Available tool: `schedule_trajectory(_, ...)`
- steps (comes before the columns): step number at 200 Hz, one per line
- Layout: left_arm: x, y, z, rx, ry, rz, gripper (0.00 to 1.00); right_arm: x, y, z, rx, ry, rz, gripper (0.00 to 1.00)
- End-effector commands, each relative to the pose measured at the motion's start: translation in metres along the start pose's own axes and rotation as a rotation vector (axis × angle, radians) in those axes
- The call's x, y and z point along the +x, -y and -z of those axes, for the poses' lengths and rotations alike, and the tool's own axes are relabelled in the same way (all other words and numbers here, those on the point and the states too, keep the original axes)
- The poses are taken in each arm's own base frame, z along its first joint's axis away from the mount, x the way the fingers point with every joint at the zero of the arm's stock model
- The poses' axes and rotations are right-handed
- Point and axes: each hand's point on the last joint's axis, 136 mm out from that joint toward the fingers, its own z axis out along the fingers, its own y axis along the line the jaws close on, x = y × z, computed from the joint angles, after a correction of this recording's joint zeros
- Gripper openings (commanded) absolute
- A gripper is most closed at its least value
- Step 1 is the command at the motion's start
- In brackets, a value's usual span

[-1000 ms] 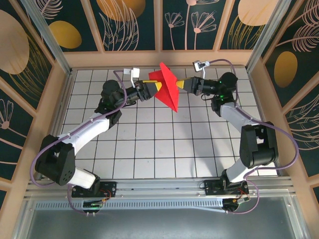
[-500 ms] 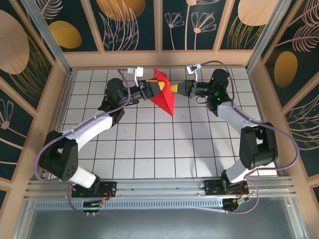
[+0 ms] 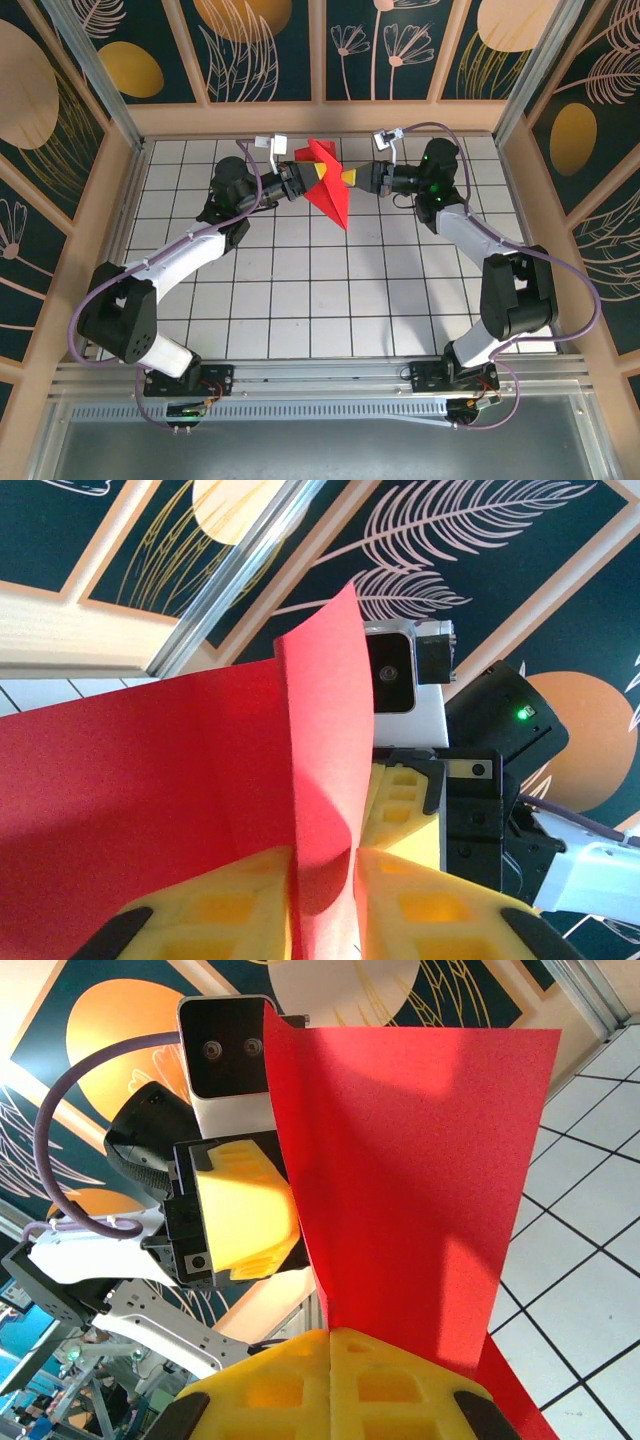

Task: Fold a paper plane with a square sheet of paper (fold left side to right side)
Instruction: Turn over the paper at the center of the table.

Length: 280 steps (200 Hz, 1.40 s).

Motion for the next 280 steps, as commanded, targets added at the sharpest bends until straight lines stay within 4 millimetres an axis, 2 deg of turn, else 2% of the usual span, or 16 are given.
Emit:
schedule_trajectory(1, -0.011, 0.015, 0.0, 0.028, 0.026, -0.043, 0.18, -0.015, -0.019, 0.0, -0.012, 0.018, 0.081, 0.0)
schedule_trajectory(40, -0.013, 0.015, 0.001, 0.021, 0.031, -0.043, 0.08, -0.016, -0.019, 0.001, 0.0, 0.024, 0.086, 0.0)
schedule_trajectory(65, -0.015, 0.015, 0.002, 0.015, 0.043, -0.042, 0.04, -0.019, -0.016, 0.006, 0.046, 0.041, 0.101, 0.07)
schedule_trajectory(100, -0.019, 0.02, 0.006, 0.024, 0.075, -0.039, 0.03, -0.024, -0.007, 0.025, 0.194, 0.092, 0.144, 0.33)
schedule_trajectory(123, -0.021, 0.022, 0.006, 0.033, 0.082, -0.032, 0.03, -0.016, 0.001, 0.034, 0.24, 0.099, 0.129, 0.49)
schedule_trajectory(133, -0.02, 0.022, 0.007, 0.038, 0.082, -0.027, 0.03, -0.009, 0.005, 0.034, 0.241, 0.09, 0.107, 0.53)
schedule_trajectory(139, -0.021, 0.022, 0.007, 0.039, 0.084, -0.027, 0.03, -0.004, 0.006, 0.033, 0.233, 0.081, 0.093, 0.6)
schedule_trajectory(161, -0.022, 0.024, 0.007, 0.045, 0.086, -0.025, 0.03, 0.012, 0.006, 0.025, 0.202, 0.048, 0.075, 0.72)
schedule_trajectory(185, -0.022, 0.024, 0.007, 0.045, 0.087, -0.025, 0.03, 0.025, 0.005, 0.012, 0.168, 0.002, 0.061, 0.79)
schedule_trajectory(236, -0.021, 0.024, 0.006, 0.049, 0.086, -0.013, 0.03, 0.032, -0.002, -0.007, 0.096, -0.036, 0.049, 0.78)
schedule_trajectory(280, -0.02, 0.024, 0.006, 0.05, 0.078, -0.01, 0.03, 0.024, 0.0, -0.012, 0.107, -0.043, 0.051, 0.55)
